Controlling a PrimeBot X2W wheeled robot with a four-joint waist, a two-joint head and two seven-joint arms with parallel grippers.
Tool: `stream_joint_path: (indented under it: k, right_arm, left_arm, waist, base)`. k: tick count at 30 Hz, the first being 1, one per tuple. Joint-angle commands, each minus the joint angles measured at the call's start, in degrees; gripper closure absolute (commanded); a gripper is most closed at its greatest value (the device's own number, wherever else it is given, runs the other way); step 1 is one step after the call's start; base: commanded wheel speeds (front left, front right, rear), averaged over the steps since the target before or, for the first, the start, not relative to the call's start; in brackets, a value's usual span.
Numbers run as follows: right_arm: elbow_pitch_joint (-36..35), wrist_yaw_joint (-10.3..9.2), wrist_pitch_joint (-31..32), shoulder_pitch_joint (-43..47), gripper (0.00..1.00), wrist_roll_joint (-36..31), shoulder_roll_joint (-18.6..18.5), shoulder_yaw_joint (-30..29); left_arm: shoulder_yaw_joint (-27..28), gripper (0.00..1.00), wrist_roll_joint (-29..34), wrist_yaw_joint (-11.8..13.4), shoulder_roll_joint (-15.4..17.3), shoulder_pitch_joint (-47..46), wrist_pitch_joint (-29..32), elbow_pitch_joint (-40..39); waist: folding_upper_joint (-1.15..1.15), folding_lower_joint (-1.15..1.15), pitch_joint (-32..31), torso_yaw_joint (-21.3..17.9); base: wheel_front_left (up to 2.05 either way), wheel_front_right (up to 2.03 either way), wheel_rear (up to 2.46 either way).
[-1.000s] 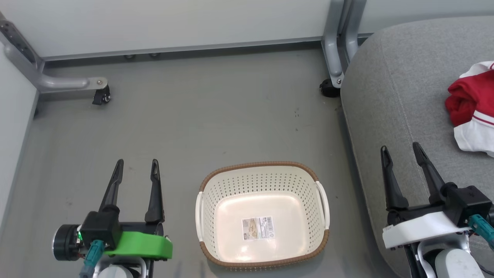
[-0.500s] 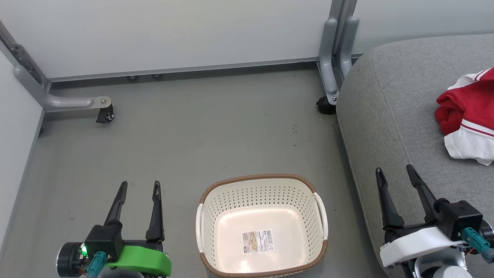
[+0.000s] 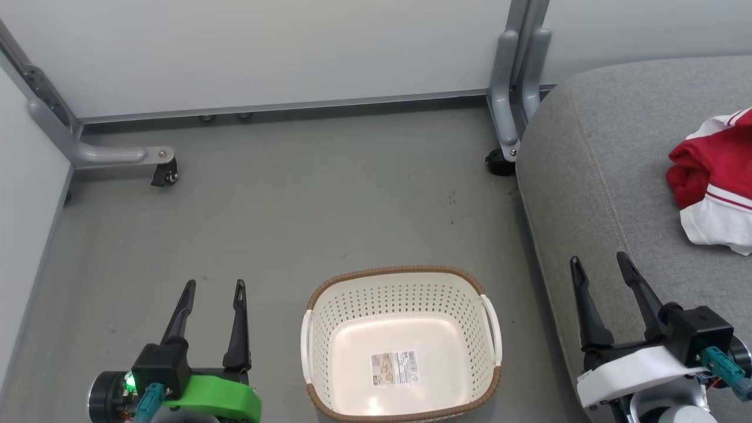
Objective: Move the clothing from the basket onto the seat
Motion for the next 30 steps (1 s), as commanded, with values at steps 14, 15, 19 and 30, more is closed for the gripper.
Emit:
stream_joint_path:
  k: [14, 15, 19, 30]
  right_arm:
    - [1.71, 0.0, 0.35, -0.23, 1.0, 6.57, -0.12, 0.2]
    - [1.96, 0.0, 0.46, -0.4, 1.0, 7.69, -0.22, 0.19]
    - [3.05, 0.0, 0.9, -1.19, 1.0, 12.5, -0.58, 0.22]
    - [5.47, -0.01, 2.02, -2.84, 1.0, 24.36, -1.22, 0.18]
  left_arm:
    - [1.0, 1.0, -5.81, -0.63, -0.27, -0.32, 1.58, 1.63]
    - [1.14, 1.0, -6.84, -0.7, -0.27, -0.39, 1.84, 1.66]
    - [1.77, 1.0, -11.26, -0.98, -0.27, -0.7, 2.97, 1.73]
    - [3.35, 1.0, -22.44, -1.67, -0.27, -1.54, 5.79, 1.93]
  waist:
    - [0.0, 0.0, -0.05, 0.09]
    - [0.0, 0.0, -0.08, 0.09]
    - [0.0, 0.0, -0.19, 0.06]
    - [0.0, 0.0, -0.5, -0.02]
  base:
    - [0.0, 0.0, 0.0]
    - [0.0, 0.0, 0.0]
    - [0.0, 0.0, 0.0]
    - [0.0, 0.0, 0.0]
